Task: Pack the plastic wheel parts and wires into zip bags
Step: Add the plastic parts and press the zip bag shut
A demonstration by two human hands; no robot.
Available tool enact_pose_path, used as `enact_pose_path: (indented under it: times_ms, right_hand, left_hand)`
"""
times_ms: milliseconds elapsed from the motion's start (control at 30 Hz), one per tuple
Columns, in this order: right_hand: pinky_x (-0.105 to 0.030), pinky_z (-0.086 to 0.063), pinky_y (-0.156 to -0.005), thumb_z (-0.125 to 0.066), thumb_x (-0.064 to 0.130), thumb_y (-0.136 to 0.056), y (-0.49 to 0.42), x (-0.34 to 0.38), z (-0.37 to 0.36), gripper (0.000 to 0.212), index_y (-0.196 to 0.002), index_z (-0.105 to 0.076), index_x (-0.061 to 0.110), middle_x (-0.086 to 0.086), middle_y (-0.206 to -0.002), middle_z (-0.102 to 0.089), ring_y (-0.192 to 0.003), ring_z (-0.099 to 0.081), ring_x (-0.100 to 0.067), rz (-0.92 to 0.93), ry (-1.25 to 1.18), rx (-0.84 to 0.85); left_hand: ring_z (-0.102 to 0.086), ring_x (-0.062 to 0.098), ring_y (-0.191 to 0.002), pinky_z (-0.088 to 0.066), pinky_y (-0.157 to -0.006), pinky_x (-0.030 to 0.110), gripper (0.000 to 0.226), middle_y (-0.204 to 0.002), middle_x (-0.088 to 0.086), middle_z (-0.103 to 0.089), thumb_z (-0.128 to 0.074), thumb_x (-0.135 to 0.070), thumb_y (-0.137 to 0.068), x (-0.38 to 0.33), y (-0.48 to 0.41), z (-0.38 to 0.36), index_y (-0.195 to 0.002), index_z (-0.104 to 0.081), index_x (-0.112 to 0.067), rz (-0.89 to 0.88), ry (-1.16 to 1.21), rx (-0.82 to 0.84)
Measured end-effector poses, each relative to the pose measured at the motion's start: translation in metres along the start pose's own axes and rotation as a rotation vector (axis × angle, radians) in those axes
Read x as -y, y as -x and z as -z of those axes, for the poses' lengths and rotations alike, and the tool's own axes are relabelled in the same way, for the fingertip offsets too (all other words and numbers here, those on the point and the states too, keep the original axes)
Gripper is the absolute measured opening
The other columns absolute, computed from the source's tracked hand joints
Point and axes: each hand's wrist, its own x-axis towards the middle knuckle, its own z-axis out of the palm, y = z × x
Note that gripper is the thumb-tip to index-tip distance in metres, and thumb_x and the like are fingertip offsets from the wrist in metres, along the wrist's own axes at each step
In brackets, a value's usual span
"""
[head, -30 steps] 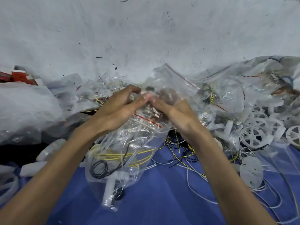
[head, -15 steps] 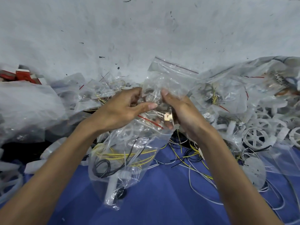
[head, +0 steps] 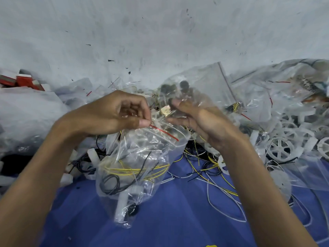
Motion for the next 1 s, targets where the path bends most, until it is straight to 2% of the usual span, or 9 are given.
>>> enact_pose_path:
  times_ms: [67, 133, 300, 433, 533, 567, 700, 900, 1000]
  right_hand:
    - [-0.009, -0.05, -0.055, -0.064, 0.023, -0.087, 0.004, -0.006, -0.001, 0.017, -0.101, -0.063, 0.032, 0.021, -0.082, -0.071, -0.076, -0.069, -0.002, -0.006, 0.235, 0.068]
    - [-0.019, -0.054, -0.075, -0.062, 0.024, -0.088, 0.005, -0.009, -0.001, 0.018, -0.093, -0.065, 0.04, 0.021, -0.089, -0.07, -0.085, -0.065, 0.002, 0.019, 0.471, 0.156]
    - [-0.009, -0.044, -0.077, -0.066, 0.004, -0.084, 0.013, -0.006, -0.01, 0.023, -0.09, -0.06, 0.026, 0.025, -0.082, -0.06, -0.079, -0.055, 0.01, 0.033, 0.731, 0.446]
    - [-0.018, -0.043, -0.073, -0.07, 0.014, -0.082, 0.015, -0.006, -0.015, 0.021, -0.099, -0.058, 0.014, 0.011, -0.08, -0.055, -0.074, -0.051, 0.001, 0.036, 0.579, 0.362]
    - [-0.019, -0.037, -0.099, -0.058, 0.028, -0.091, 0.013, -0.008, -0.01, 0.038, -0.113, -0.054, -0.003, -0.009, -0.105, -0.067, -0.098, -0.061, -0.003, -0.054, 0.694, 0.426]
    - [-0.016, -0.035, -0.1, -0.055, 0.027, -0.093, 0.012, -0.007, -0.009, 0.038, -0.113, -0.056, -0.004, -0.016, -0.109, -0.064, -0.1, -0.017, -0.01, -0.056, 0.743, 0.438]
    - [-0.035, -0.047, -0.07, -0.056, 0.019, -0.092, 0.003, -0.001, -0.008, 0.011, -0.085, -0.064, 0.016, -0.021, -0.086, -0.068, -0.071, -0.053, -0.013, 0.127, 0.714, 0.088]
    - [-0.015, -0.036, -0.061, -0.012, 0.083, -0.075, 0.006, 0.001, -0.004, 0.089, -0.079, -0.066, 0.012, 0.01, -0.065, -0.063, -0.064, -0.056, 0.006, -0.04, 0.99, 0.185]
    - [-0.024, -0.038, -0.061, -0.05, 0.049, -0.09, 0.0, -0.005, -0.001, 0.035, -0.079, -0.061, 0.018, -0.002, -0.067, -0.061, -0.063, -0.053, -0.007, 0.399, 1.088, 0.045]
  left_hand:
    - [-0.057, 0.004, -0.067, -0.044, -0.066, 0.013, 0.005, -0.07, -0.006, -0.061, -0.063, -0.028, -0.079, 0.0, 0.0, 0.001, -0.074, -0.062, -0.028, 0.019, -0.015, -0.033]
    - [-0.056, 0.004, -0.064, -0.045, -0.064, 0.015, 0.008, -0.068, -0.006, -0.059, -0.059, -0.029, -0.081, 0.001, 0.0, 0.002, -0.073, -0.058, -0.031, 0.035, -0.049, -0.073]
    - [-0.05, -0.001, -0.069, -0.04, -0.065, 0.01, 0.022, -0.07, -0.011, -0.055, -0.059, -0.007, -0.088, -0.01, -0.009, -0.019, -0.079, -0.053, -0.025, -0.063, -0.146, -0.12]
    - [-0.051, -0.002, -0.072, -0.041, -0.07, 0.011, 0.019, -0.074, -0.012, -0.055, -0.062, -0.014, -0.087, -0.02, -0.012, -0.024, -0.08, -0.052, -0.03, -0.147, -0.16, -0.241]
    - [-0.054, 0.007, -0.069, -0.042, -0.071, 0.014, 0.012, -0.074, -0.007, -0.059, -0.06, -0.018, -0.083, -0.022, -0.007, -0.019, -0.081, -0.053, -0.028, -0.168, -0.195, -0.328]
    - [-0.055, 0.011, -0.07, -0.042, -0.071, 0.014, 0.012, -0.075, -0.005, -0.06, -0.061, -0.017, -0.084, -0.022, -0.006, -0.018, -0.081, -0.054, -0.027, -0.168, -0.213, -0.344]
    - [-0.053, 0.009, -0.069, -0.042, -0.069, 0.011, 0.01, -0.076, -0.006, -0.059, -0.06, -0.018, -0.085, -0.023, -0.007, -0.014, -0.083, -0.054, -0.025, -0.218, -0.229, -0.457]
    - [-0.052, 0.01, -0.065, -0.043, -0.068, 0.016, 0.007, -0.074, -0.009, -0.059, -0.066, -0.013, -0.087, -0.015, -0.012, -0.018, -0.085, -0.059, -0.011, -0.156, -0.251, -0.538]
    - [-0.054, 0.007, -0.064, -0.043, -0.066, 0.015, 0.008, -0.075, -0.011, -0.062, -0.067, -0.021, -0.085, -0.015, -0.011, -0.01, -0.085, -0.06, -0.019, -0.209, -0.292, -0.597]
